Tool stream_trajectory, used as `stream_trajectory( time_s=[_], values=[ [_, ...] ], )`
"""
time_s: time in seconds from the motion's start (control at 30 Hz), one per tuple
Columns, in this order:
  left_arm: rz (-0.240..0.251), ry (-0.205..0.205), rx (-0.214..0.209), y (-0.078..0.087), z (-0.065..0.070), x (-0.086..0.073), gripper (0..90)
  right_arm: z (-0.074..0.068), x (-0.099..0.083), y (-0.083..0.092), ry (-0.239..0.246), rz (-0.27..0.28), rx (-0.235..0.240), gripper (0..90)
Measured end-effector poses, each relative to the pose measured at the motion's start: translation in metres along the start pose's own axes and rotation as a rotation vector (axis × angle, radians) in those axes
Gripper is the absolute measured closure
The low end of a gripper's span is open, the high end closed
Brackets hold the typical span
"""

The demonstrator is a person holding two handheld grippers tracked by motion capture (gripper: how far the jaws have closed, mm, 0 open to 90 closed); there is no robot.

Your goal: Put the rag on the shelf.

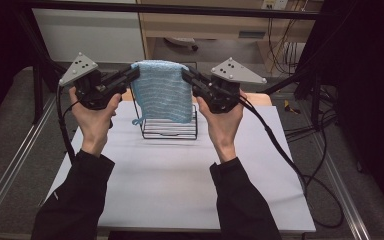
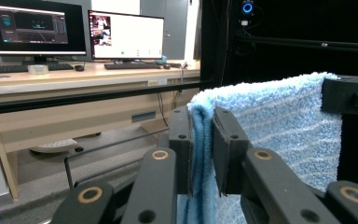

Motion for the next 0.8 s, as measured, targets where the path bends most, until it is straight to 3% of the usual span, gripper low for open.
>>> stream_trajectory(
  time_s=[0.8],
  values=[
    [0.070, -0.039, 0.021, -0.026, -0.001, 0.050, 78.8, 0.034, 0.033, -0.024, 0.020, 0.070, -0.051, 83.2]
  ],
)
Point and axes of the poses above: each handheld gripper's, and its own axes: y roughly backward along the jaws, x roughly out of its top, z roughly to its right, the point moved 1 cm from there along -y, roughly forward along the jaws, and after that the axes turned 11 degrees about y, right-handed, at the moved point
